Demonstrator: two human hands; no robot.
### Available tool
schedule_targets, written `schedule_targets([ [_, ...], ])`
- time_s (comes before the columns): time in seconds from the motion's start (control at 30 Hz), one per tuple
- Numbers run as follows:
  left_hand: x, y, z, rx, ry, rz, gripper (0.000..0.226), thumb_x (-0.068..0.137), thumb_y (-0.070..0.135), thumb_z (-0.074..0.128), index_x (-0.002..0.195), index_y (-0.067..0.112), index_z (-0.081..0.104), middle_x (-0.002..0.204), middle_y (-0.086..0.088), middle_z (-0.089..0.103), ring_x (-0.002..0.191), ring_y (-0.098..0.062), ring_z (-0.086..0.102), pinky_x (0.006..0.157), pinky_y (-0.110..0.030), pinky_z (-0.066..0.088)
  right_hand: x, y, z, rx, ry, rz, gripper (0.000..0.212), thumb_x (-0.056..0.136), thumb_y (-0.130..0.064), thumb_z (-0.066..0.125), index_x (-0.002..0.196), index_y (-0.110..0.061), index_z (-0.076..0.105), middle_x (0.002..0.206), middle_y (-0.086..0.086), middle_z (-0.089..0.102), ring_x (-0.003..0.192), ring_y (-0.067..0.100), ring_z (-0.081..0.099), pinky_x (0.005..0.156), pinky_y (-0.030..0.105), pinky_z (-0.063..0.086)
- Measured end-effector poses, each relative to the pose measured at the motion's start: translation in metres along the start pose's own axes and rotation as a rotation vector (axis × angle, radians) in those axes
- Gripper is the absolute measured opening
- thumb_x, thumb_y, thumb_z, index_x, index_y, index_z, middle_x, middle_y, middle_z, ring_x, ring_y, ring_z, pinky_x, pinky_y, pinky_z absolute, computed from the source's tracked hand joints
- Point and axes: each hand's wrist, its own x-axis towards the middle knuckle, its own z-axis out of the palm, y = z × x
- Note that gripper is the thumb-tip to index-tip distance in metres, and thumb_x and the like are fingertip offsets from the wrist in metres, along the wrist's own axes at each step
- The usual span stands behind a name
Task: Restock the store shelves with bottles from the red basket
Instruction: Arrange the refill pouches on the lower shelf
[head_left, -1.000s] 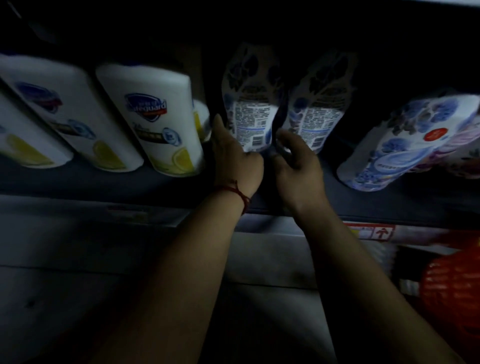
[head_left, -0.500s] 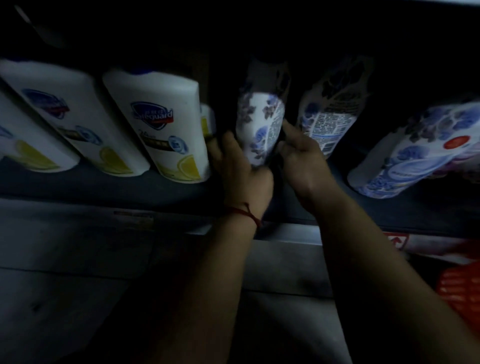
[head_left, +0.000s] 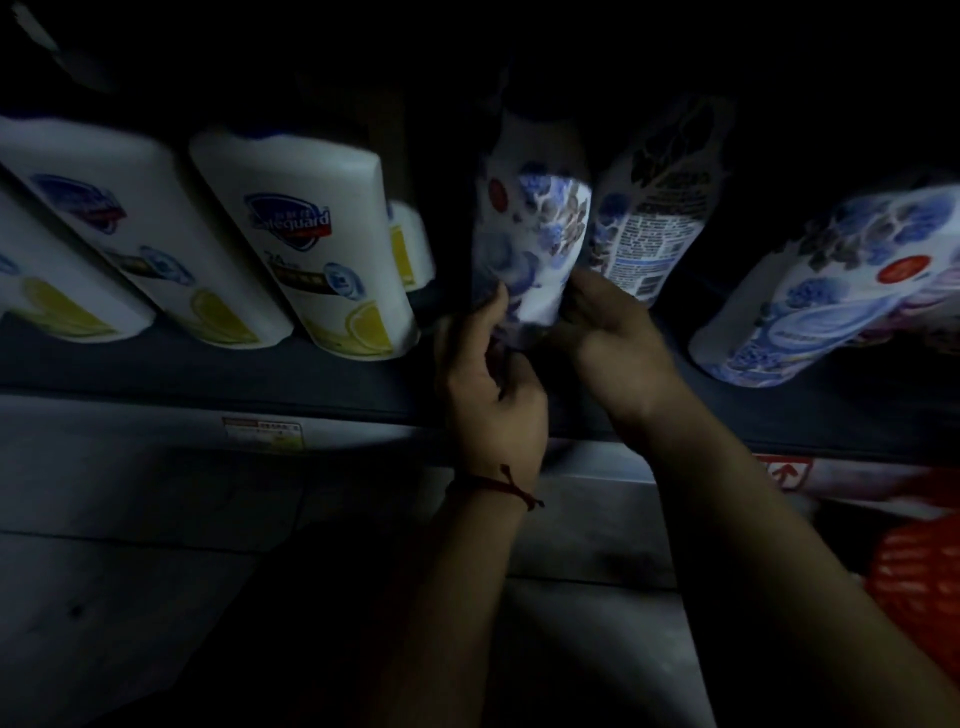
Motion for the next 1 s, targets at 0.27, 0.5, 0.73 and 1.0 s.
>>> schedule_targets([
  [0.27, 0.037, -0.008, 0.004, 0.095, -0.154, -0.164, 0.08, 0.074, 0.018, 0.051, 0.151, 0.019, 0.028, 0.153, -0.008, 0.037, 0.142, -0.019, 0.037, 0.114, -0.044, 0.036, 0.01, 0.008, 0.004, -0.349, 0.185, -0.138, 0.043, 0.078, -0.026, 0.08, 0.118, -0.014, 0.068, 0.11, -0.005, 0.074, 0.102, 0.002, 0.067, 0.093, 0.035, 0.055],
  [0.5, 0.058, -0.014, 0.0, -0.003, -0.232, -0.236, 0.086, 0.06, 0.014, 0.055, 0.144, 0.024, 0.04, 0.14, -0.003, 0.056, 0.131, -0.018, 0.052, 0.108, -0.048, 0.044, -0.004, 0.019, 0.021, -0.711, 0.334, -0.126, 0.044, 0.093, -0.039, 0.061, 0.133, -0.023, 0.055, 0.121, 0.002, 0.058, 0.104, 0.014, 0.059, 0.075, 0.018, 0.038],
  [0.73, 0.037, -0.006, 0.001, -0.023, -0.146, -0.174, 0.086, 0.066, 0.002, 0.05, 0.15, 0.01, 0.034, 0.148, -0.003, 0.048, 0.138, -0.013, 0.044, 0.114, -0.043, 0.037, 0.013, 0.019, 0.024, -0.732, 0.307, -0.117, 0.024, 0.097, -0.02, 0.052, 0.117, -0.011, 0.061, 0.112, 0.019, 0.06, 0.098, 0.03, 0.059, 0.071, 0.019, 0.033],
  [1.0, 0.035, -0.001, -0.005, 0.043, -0.11, -0.242, 0.085, 0.062, 0.004, 0.041, 0.147, 0.012, 0.043, 0.146, -0.008, 0.05, 0.137, -0.02, 0.046, 0.113, -0.046, 0.038, -0.013, 0.036, 0.036, -0.449, 0.319, -0.133, 0.057, 0.08, -0.011, 0.043, 0.134, -0.005, 0.057, 0.139, 0.013, 0.056, 0.13, 0.022, 0.052, 0.112, 0.036, 0.04],
])
